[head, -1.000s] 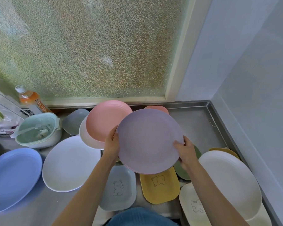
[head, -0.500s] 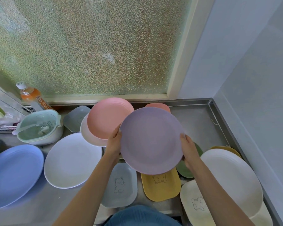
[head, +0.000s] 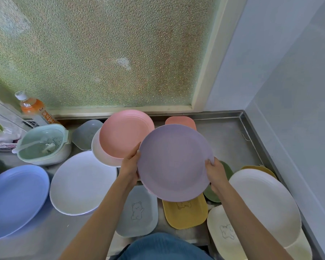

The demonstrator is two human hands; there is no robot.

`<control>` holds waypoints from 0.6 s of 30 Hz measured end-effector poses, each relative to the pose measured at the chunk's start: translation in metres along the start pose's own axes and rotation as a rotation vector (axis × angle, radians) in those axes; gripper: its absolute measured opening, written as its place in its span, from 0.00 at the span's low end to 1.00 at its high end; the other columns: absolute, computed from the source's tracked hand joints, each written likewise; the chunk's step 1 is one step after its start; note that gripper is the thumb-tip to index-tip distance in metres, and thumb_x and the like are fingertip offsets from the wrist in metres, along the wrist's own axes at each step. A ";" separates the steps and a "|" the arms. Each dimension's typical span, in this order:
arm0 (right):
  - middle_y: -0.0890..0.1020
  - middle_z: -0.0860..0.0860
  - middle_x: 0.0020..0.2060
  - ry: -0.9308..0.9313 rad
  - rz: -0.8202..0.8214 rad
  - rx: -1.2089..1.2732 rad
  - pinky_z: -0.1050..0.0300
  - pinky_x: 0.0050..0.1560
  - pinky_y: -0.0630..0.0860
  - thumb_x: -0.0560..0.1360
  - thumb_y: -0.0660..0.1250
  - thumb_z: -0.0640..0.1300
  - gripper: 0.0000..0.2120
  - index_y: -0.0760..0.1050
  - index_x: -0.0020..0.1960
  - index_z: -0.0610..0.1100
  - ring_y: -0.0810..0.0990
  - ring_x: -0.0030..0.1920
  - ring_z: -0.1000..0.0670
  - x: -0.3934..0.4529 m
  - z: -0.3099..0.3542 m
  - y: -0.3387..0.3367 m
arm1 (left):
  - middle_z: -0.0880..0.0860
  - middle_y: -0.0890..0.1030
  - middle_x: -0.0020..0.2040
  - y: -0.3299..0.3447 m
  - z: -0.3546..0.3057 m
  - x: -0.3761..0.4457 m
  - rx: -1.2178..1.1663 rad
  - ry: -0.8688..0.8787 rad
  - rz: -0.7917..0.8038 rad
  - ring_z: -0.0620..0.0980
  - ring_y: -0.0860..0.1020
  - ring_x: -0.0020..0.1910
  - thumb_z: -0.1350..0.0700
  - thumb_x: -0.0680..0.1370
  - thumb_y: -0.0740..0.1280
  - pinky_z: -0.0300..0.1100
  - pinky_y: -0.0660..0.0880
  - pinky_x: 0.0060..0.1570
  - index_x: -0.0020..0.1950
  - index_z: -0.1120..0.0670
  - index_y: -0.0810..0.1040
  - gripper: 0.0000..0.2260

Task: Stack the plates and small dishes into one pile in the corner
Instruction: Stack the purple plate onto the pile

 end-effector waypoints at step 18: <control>0.77 0.44 0.55 0.075 -0.004 -0.014 0.45 0.56 0.75 0.80 0.53 0.41 0.09 0.71 0.55 0.47 0.76 0.50 0.45 -0.009 -0.010 0.000 | 0.48 0.81 0.55 -0.003 0.015 0.006 0.232 0.042 0.036 0.52 0.79 0.53 0.48 0.80 0.60 0.50 0.78 0.48 0.63 0.45 0.75 0.13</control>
Point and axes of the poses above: each hand's wrist, its own x-axis towards the middle knuckle, its own y-axis out of the palm, z = x × y, the point moved 2 cm from there along x, towards the middle knuckle
